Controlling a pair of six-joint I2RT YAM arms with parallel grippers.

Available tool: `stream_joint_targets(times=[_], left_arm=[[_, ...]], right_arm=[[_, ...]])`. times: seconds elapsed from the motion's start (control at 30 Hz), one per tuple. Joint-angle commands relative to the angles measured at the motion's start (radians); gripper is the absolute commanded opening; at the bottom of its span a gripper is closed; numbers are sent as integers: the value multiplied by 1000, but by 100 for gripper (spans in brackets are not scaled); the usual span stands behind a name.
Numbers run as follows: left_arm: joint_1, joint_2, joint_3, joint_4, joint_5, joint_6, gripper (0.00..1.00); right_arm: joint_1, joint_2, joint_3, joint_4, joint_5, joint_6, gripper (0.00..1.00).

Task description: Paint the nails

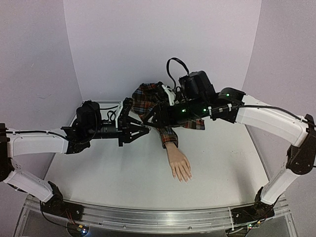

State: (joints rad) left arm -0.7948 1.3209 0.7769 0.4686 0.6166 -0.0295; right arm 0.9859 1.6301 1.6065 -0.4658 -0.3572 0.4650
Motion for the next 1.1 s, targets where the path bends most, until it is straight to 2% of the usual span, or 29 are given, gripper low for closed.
stream_joint_targets(times=[0.0, 0.3, 0.77, 1.07], left_arm=[[0, -37, 21, 17, -9, 18, 0], [-1, -34, 20, 13, 1, 24, 0], [-3, -41, 10, 14, -9, 20, 0], [-3, -32, 11, 20, -10, 13, 0]], right_arm=[[-8, 18, 73, -46, 28, 32, 54], [-30, 43, 108, -69, -11, 9, 38], [-31, 90, 164, -93, -59, -20, 26], [-31, 73, 150, -91, -44, -26, 7]])
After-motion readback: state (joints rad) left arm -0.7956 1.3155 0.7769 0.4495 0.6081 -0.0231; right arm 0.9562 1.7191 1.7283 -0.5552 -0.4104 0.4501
